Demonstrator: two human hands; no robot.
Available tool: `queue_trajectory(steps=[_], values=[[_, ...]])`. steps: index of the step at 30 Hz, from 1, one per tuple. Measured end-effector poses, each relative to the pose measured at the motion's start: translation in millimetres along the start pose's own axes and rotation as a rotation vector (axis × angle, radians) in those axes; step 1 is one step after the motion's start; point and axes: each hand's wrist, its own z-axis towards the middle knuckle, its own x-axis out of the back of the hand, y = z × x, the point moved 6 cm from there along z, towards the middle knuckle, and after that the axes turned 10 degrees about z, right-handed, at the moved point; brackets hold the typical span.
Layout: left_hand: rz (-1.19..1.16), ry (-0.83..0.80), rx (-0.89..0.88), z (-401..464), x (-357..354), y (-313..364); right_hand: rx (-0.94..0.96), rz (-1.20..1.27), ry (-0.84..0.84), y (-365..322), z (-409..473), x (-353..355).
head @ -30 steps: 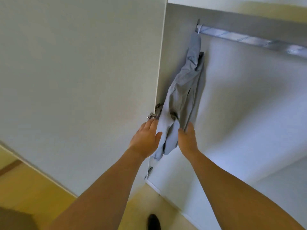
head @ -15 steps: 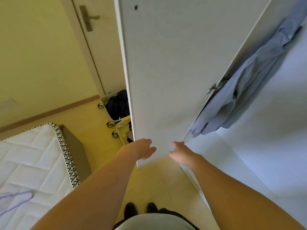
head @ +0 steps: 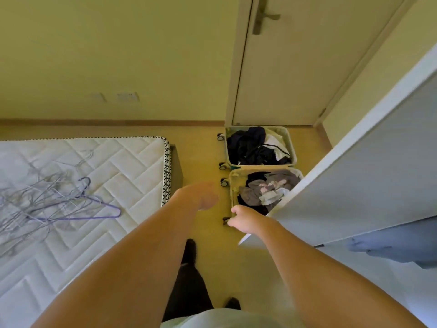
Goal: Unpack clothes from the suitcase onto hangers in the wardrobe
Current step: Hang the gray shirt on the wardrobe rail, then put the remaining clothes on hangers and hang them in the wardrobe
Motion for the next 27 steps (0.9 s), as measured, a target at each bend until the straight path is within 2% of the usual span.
queue_trajectory(steps=[4,9,17,20,24,27], values=[[0.0,-0.05,-0.025,63,24,-48,0.01,0.022,0.02,-47,54,18],[0.079,-0.074,-0.103,128,81,-64,-0.055,0.188,0.111,-75,108,59],[0.169,-0.012,-0.211,209,161,-11,-0.099,0.316,0.336,-72,154,139],[0.22,-0.016,-0.28,243,166,12,-0.137,0.438,0.423,-54,166,154],[0.287,-0.146,-0.343,294,160,39,-0.282,0.593,0.491,-22,181,170],[0.411,-0.094,-0.462,326,178,66,-0.328,0.77,0.559,0,198,191]])
